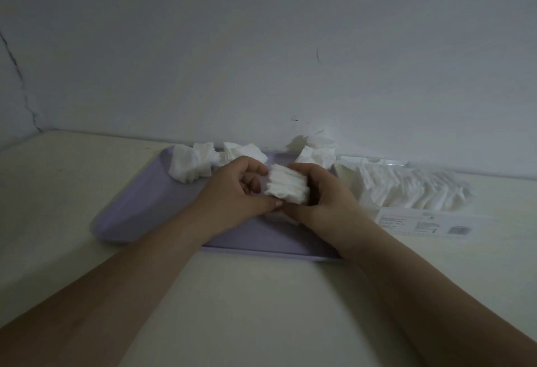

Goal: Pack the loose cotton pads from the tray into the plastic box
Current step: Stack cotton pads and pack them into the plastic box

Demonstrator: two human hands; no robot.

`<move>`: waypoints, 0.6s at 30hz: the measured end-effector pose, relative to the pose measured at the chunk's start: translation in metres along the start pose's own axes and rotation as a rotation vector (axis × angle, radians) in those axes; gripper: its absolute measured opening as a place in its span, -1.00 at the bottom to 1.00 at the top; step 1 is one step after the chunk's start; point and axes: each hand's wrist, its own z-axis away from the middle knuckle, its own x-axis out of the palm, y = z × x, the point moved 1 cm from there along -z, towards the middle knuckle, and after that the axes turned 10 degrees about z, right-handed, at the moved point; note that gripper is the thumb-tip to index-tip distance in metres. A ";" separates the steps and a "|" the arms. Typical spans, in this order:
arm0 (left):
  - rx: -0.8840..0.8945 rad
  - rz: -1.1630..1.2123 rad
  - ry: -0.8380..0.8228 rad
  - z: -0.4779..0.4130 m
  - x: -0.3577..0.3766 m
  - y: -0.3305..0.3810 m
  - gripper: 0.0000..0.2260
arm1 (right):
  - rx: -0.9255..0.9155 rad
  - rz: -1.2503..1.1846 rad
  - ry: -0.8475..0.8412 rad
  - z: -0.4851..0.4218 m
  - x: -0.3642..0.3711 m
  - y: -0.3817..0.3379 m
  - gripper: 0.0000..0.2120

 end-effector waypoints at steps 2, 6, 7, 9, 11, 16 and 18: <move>-0.007 -0.041 -0.092 0.001 -0.001 0.004 -0.47 | 0.010 -0.018 0.006 -0.001 0.000 0.002 -0.39; 0.000 -0.027 -0.246 0.003 0.002 0.010 -0.67 | 0.037 -0.010 -0.027 0.001 0.001 0.000 -0.35; -0.001 -0.057 -0.219 0.002 0.002 0.008 -0.69 | 0.046 -0.015 -0.023 0.001 0.001 -0.002 -0.32; -0.011 -0.097 -0.201 0.000 0.001 0.005 -0.73 | 0.067 -0.035 -0.025 0.003 0.002 -0.004 -0.27; -0.030 -0.094 -0.246 0.000 0.003 0.002 -0.73 | 0.068 -0.020 -0.065 0.003 0.001 -0.005 -0.25; 0.023 -0.265 -0.288 0.006 0.023 -0.003 -0.70 | 0.062 -0.078 -0.125 0.006 -0.005 -0.006 -0.14; 0.018 -0.214 -0.272 0.006 0.020 -0.008 -0.73 | 0.069 -0.065 -0.038 0.004 -0.002 -0.005 -0.12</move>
